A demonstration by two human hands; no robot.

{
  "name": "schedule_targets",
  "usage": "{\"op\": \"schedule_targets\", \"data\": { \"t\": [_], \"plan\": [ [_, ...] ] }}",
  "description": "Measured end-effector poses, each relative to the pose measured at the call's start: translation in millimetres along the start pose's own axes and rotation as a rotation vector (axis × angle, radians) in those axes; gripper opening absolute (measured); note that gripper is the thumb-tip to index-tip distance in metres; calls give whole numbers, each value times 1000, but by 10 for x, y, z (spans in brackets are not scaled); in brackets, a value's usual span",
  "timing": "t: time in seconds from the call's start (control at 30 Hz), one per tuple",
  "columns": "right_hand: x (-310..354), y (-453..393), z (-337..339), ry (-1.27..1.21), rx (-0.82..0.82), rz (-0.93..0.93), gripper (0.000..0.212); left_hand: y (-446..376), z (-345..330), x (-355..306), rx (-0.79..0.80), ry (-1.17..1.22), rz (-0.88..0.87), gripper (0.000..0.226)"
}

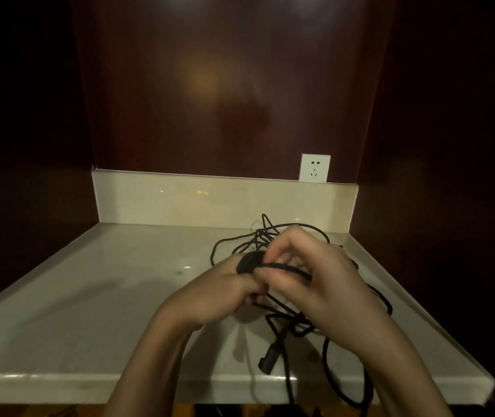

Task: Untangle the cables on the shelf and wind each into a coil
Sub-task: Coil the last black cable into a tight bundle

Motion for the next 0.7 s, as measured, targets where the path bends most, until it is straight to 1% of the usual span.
{"op": "schedule_targets", "data": {
  "t": [0.07,0.1,0.13,0.2,0.23,0.27,0.3,0.33,0.37,0.4,0.43,0.47,0.5,0.57,0.6,0.63,0.7],
  "plan": [
    [22,21,-32,80,64,24,13,-8,54,12,-19,51,-2,14],
    [-11,23,-35,90,65,15,14,11,60,13,27,94,6,16],
    [-61,18,-34,55,34,-7,16,52,60,14,94,142,12,18],
    [-173,5,-16,-132,-104,-62,18,133,86,-4,170,288,3,18],
    [-223,11,-10,-231,-180,-84,18,155,108,-7,157,382,26,19],
    [-263,23,-11,-294,-237,-93,16,164,131,-9,134,461,45,26],
    [-290,30,-24,-302,-271,-89,14,158,159,11,109,499,43,33],
    [-311,39,-44,-261,-299,-76,12,152,175,26,72,505,29,33],
    [-316,46,-70,-194,-327,-66,13,154,163,41,54,497,15,27],
    [-328,53,-94,-122,-362,-66,17,170,138,43,64,524,27,21],
    [-343,66,-114,-56,-409,-75,23,176,79,19,93,557,50,19],
    [-358,88,-135,-5,-466,-90,27,172,24,-7,122,592,74,25],
    [-372,112,-169,20,-513,-113,28,139,-6,-9,146,615,64,35],
    [-404,175,-274,18,-552,-148,17,70,-57,-59,169,666,1,60],
    [-400,198,-330,35,-549,-143,9,38,-64,-77,176,715,-31,66],
    [-387,216,-387,61,-530,-135,4,1,-61,-84,182,747,-73,64],
    [-370,249,-505,91,-483,-140,12,-18,-52,-161,161,797,-166,56]
  ]
}}
Point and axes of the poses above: each hand's wrist, its own y-axis away from the middle knuckle, its own z-axis out of the back of the hand, x = y × z, the point moved 5 cm from there along -y, towards the middle knuckle, and after that the axes turned 11 degrees about z, right-handed, at the moved point
